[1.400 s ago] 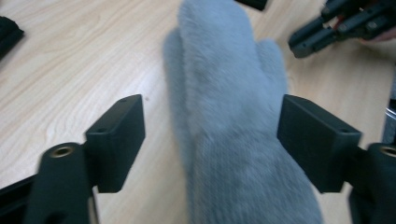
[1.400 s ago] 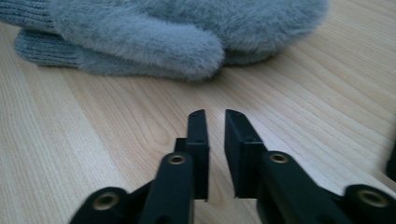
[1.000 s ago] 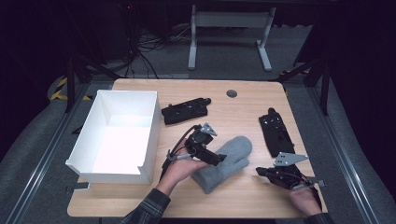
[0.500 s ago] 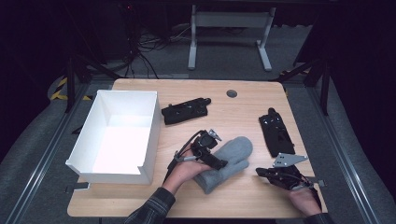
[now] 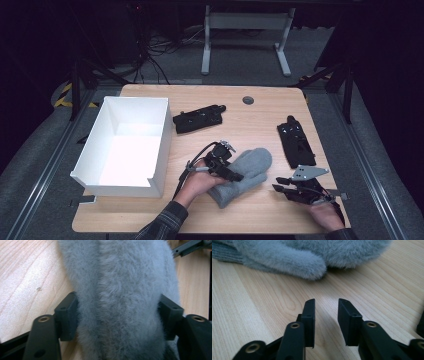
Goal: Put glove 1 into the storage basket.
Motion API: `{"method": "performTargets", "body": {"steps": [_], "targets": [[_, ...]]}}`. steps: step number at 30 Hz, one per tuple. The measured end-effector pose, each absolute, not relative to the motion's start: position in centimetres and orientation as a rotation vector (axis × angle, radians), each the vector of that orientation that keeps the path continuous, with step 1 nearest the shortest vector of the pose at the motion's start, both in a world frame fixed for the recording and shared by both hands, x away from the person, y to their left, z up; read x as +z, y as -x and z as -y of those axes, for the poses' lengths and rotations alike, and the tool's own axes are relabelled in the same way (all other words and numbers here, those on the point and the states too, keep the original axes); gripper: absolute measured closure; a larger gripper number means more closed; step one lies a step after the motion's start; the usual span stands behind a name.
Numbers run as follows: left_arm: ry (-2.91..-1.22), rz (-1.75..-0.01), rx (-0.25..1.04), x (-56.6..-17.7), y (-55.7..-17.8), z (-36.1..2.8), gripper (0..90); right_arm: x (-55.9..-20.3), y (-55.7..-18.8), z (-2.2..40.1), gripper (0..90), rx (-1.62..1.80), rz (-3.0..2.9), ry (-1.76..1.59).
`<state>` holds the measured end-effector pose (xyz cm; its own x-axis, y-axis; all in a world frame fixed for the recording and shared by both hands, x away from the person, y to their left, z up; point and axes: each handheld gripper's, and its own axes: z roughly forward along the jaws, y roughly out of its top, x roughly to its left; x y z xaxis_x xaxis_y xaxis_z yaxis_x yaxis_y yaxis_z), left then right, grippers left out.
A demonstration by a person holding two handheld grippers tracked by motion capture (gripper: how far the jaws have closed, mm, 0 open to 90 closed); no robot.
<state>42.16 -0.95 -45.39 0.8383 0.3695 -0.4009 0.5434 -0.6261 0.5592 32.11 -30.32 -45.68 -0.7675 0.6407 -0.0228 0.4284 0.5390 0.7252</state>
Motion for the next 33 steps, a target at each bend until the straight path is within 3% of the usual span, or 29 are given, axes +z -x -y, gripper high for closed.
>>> {"method": "performTargets", "body": {"steps": [6, 9, 14, 23, 33], "targets": [[-2.313, -0.654, -0.393, -45.5, -42.3, 1.0, 49.7, -45.9, -32.1, 30.1, 58.6, 1.047, -2.500, -0.880], [-2.319, -0.647, -0.412, -45.2, -42.2, 1.1, 62.4, -46.0, -32.2, 30.1, 52.5, 1.041, -2.507, -0.879], [-2.334, -0.634, -0.388, -44.9, -41.9, 1.2, 70.4, -46.3, -32.3, 30.0, 45.6, 1.040, -2.516, -0.873], [-2.334, -0.626, -0.319, -43.5, -41.0, 1.1, 73.8, -47.0, -32.3, 29.8, 23.9, 1.093, -2.492, -0.851], [-2.298, -0.642, -0.255, -40.9, -40.6, -0.2, 73.8, -47.0, -32.4, 29.8, 20.7, 1.081, -2.497, -0.853]]}}
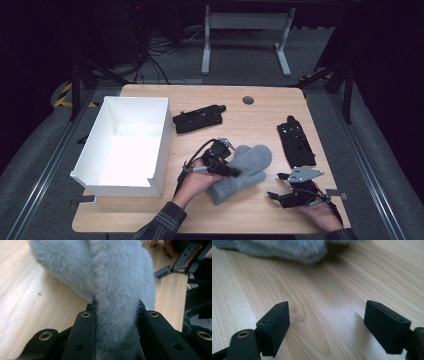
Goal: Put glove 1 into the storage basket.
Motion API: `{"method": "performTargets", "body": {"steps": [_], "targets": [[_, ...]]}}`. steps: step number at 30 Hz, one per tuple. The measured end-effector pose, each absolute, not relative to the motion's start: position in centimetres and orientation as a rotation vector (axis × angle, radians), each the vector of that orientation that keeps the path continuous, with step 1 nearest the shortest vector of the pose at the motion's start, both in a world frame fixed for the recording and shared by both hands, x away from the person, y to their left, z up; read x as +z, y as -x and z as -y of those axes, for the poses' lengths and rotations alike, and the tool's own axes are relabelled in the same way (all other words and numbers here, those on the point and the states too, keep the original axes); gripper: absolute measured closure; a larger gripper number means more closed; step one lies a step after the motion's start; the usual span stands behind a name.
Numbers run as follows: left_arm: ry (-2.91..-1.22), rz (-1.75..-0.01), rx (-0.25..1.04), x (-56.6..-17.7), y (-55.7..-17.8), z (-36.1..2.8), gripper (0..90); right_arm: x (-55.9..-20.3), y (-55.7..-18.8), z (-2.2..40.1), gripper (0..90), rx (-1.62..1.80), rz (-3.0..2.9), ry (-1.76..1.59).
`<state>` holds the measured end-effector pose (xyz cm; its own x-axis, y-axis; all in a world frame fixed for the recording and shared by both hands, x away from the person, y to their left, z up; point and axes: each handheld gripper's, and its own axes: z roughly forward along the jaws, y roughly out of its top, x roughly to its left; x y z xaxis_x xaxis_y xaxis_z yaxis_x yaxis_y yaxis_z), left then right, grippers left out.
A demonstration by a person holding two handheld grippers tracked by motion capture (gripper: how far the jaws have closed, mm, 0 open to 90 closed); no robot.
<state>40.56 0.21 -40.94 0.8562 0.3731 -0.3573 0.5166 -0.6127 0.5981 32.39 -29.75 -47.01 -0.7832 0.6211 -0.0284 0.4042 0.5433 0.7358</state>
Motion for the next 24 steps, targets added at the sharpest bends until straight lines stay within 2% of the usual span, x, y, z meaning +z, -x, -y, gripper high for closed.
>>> {"method": "performTargets", "body": {"steps": [24], "targets": [[-2.172, -0.744, -0.081, -30.2, -40.5, -5.5, 73.9, -47.0, -32.4, 29.7, 19.7, 1.078, -2.492, -0.857]]}}
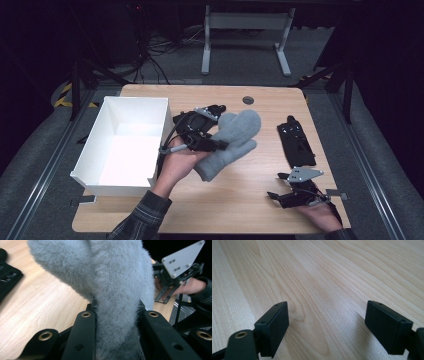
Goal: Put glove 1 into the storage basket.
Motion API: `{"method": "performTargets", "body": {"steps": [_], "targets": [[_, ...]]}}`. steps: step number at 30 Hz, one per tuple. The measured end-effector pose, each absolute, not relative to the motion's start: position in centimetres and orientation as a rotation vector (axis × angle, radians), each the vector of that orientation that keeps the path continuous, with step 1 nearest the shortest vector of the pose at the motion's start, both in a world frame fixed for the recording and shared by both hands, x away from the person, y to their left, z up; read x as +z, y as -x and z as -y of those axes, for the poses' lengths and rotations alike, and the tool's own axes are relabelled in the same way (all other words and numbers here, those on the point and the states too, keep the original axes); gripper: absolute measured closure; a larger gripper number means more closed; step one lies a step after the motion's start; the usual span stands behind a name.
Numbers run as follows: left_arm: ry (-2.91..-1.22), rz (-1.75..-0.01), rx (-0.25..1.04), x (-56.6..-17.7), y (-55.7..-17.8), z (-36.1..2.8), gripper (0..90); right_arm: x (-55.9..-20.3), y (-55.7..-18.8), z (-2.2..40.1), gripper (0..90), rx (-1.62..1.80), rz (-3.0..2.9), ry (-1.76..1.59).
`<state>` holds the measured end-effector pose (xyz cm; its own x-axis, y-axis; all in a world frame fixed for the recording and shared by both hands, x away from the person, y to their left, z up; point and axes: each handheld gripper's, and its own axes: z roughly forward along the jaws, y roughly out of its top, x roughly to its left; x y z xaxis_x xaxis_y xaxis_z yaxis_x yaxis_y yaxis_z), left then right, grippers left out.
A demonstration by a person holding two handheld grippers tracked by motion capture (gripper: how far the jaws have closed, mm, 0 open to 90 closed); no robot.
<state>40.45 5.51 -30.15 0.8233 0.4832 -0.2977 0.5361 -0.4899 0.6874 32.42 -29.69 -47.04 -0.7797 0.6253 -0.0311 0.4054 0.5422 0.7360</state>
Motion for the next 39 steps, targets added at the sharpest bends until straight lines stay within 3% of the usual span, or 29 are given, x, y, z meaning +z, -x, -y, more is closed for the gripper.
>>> {"method": "performTargets", "body": {"steps": [16, 39], "targets": [[-2.129, -0.807, 0.045, -24.5, -40.4, -11.3, 74.0, -47.1, -32.4, 29.7, 19.2, 1.076, -2.491, -0.860], [-1.994, -1.072, 0.146, -25.0, -40.0, -22.9, 73.9, -47.0, -32.4, 29.7, 18.7, 1.073, -2.491, -0.864]]}}
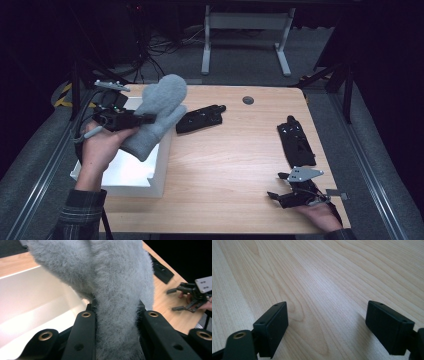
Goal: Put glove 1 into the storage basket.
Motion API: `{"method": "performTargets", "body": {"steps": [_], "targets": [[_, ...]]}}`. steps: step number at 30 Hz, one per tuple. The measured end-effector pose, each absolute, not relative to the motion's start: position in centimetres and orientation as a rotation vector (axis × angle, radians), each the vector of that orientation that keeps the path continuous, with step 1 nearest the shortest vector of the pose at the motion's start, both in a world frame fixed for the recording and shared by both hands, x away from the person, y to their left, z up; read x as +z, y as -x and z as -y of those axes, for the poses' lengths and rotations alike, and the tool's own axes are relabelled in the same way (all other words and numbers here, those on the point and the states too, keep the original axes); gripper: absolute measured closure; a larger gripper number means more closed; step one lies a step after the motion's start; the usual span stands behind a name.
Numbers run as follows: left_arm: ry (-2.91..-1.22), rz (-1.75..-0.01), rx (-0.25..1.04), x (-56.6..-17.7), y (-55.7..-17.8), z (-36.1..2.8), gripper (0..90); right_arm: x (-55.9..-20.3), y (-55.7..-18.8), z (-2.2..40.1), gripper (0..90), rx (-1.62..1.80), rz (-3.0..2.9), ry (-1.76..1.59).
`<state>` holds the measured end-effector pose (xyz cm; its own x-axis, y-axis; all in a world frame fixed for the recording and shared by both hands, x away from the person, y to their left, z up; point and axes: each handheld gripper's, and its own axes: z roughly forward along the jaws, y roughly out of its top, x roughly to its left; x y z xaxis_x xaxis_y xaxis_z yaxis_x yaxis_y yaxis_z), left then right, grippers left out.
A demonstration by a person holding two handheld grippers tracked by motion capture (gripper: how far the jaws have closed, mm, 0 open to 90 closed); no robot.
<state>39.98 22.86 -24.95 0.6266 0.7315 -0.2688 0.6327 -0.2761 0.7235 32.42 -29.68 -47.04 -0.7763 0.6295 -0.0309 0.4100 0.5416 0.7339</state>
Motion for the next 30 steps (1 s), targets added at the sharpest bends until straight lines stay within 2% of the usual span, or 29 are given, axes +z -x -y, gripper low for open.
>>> {"method": "performTargets", "body": {"steps": [13, 30], "targets": [[-1.918, -1.272, 0.127, -29.9, -40.5, -26.9, 73.9, -47.0, -32.4, 29.7, 18.7, 1.074, -2.490, -0.867], [-1.906, -1.452, 0.047, -36.7, -42.8, -27.9, 73.6, -47.0, -32.4, 29.7, 18.6, 1.075, -2.488, -0.867]]}}
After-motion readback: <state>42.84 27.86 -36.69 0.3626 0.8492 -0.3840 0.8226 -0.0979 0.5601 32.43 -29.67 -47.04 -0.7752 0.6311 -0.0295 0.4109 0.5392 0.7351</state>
